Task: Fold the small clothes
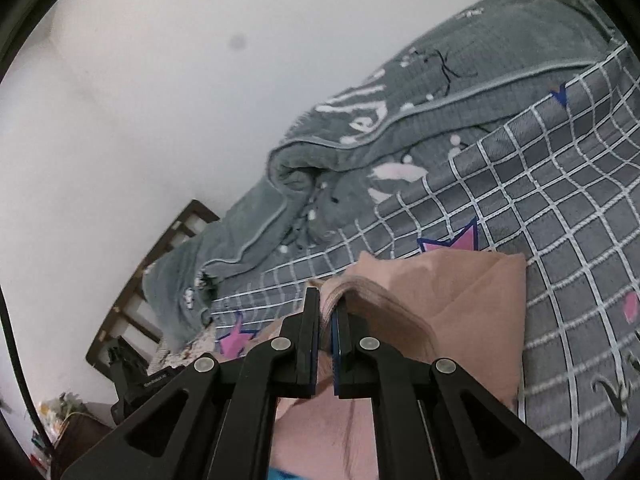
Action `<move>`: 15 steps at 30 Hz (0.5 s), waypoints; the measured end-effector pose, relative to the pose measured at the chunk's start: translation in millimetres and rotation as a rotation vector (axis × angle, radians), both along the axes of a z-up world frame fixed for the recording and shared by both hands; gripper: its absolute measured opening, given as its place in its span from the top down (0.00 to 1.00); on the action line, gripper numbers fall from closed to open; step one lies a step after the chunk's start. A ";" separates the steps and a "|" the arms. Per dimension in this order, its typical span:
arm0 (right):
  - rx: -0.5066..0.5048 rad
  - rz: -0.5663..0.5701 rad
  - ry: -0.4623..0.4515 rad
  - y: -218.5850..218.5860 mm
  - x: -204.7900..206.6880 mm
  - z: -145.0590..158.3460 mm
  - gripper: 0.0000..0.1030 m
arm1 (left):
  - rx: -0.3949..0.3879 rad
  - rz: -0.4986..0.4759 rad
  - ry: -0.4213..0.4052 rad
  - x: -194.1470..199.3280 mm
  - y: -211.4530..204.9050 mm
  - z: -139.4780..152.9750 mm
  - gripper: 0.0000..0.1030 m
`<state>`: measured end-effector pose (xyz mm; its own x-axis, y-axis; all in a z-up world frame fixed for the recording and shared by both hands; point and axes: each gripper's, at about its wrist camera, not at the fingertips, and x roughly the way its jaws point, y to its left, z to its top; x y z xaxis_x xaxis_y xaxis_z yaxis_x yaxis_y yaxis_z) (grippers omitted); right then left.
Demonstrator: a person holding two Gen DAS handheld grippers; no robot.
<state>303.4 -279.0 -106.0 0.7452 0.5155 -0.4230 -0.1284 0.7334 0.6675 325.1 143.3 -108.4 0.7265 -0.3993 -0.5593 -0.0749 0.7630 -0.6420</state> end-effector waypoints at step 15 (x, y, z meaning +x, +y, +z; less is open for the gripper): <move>-0.237 -0.057 0.099 -7.4 48.0 -77.2 0.70 | 0.083 0.057 -0.006 38.7 -10.4 -22.6 0.45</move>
<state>351.3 -286.4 -183.2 0.7189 0.3521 -0.5993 -0.0252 0.8748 0.4838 363.8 132.9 -131.0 0.7500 -0.3097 -0.5844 -0.1162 0.8081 -0.5774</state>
